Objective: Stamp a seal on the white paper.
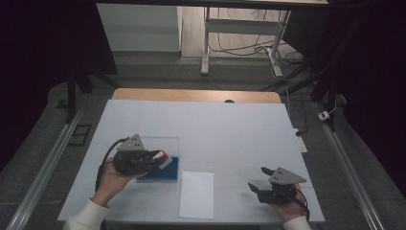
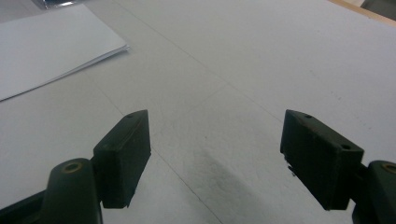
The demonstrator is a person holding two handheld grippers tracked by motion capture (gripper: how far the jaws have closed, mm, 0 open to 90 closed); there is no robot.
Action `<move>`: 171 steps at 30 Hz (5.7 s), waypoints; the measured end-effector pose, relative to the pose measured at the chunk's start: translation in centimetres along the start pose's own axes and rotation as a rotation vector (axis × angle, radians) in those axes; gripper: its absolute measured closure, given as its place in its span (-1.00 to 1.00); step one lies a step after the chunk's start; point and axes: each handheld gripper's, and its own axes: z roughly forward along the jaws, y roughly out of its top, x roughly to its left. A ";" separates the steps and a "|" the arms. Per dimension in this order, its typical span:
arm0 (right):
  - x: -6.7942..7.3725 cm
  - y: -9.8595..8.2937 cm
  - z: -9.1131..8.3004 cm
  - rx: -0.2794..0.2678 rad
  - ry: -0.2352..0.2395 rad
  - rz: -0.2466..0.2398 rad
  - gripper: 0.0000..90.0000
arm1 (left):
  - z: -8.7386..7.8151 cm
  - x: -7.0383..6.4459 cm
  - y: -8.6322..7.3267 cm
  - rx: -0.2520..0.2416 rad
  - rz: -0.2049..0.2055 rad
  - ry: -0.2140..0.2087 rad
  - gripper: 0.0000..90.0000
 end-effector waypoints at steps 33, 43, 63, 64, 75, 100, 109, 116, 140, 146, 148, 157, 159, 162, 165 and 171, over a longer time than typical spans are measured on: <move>0.0 0.0 0.1 0.011 -0.003 -0.004 -0.46 | 2.7 -2.8 0.7 0.018 0.074 -0.074 0.57; 0.1 0.0 0.2 0.012 -0.002 -0.005 -0.46 | 3.6 -3.5 1.0 0.035 0.090 -0.102 0.57; 0.0 0.0 0.2 0.015 -0.004 -0.004 -0.46 | 6.4 -5.7 1.4 0.092 0.138 -0.156 0.57; 0.0 0.0 0.2 0.015 -0.003 -0.004 -0.46 | 6.5 -5.7 1.3 0.096 0.139 -0.157 0.57; 0.0 0.0 0.2 0.016 -0.002 -0.004 -0.46 | 8.0 -6.4 0.8 0.138 0.157 -0.175 0.56; -0.1 -0.1 0.3 0.018 0.001 -0.001 -0.45 | 10.2 -6.8 -0.3 0.218 0.197 -0.162 0.57; 0.0 -0.1 0.3 0.019 0.002 -0.001 -0.45 | 10.4 -6.9 -0.4 0.224 0.205 -0.156 0.56; 0.0 -0.2 0.3 0.018 0.003 0.000 -0.45 | 10.7 -7.0 -0.5 0.238 0.215 -0.148 0.57; 0.0 -0.2 0.3 0.021 0.002 -0.002 -0.45 | 11.3 -8.0 -0.3 0.278 0.250 -0.099 0.57; 0.1 -0.1 0.3 0.024 -0.004 -0.003 -0.45 | 11.3 -7.9 -0.3 0.283 0.242 -0.105 0.57; 0.1 -0.1 0.3 0.024 -0.003 -0.003 -0.45 | 11.3 -7.9 -0.3 0.287 0.240 -0.107 0.57; 0.1 0.0 0.4 0.027 0.003 -0.009 -0.46 | 11.6 -8.0 -0.2 0.313 0.237 -0.102 0.58; 0.2 0.0 0.5 0.026 0.005 -0.012 -0.45 | 11.7 -8.0 -0.2 0.310 0.231 -0.102 0.58; 0.2 0.1 0.4 0.024 0.002 -0.015 -0.46 | 11.7 -8.1 -0.2 0.314 0.233 -0.095 0.58; 0.2 0.1 0.4 0.018 0.002 -0.009 -0.46 | 11.7 -8.2 -0.2 0.318 0.234 -0.091 0.58; 0.3 0.2 0.4 0.020 0.000 -0.013 -0.46 | 11.7 -8.2 -0.2 0.322 0.245 -0.088 0.58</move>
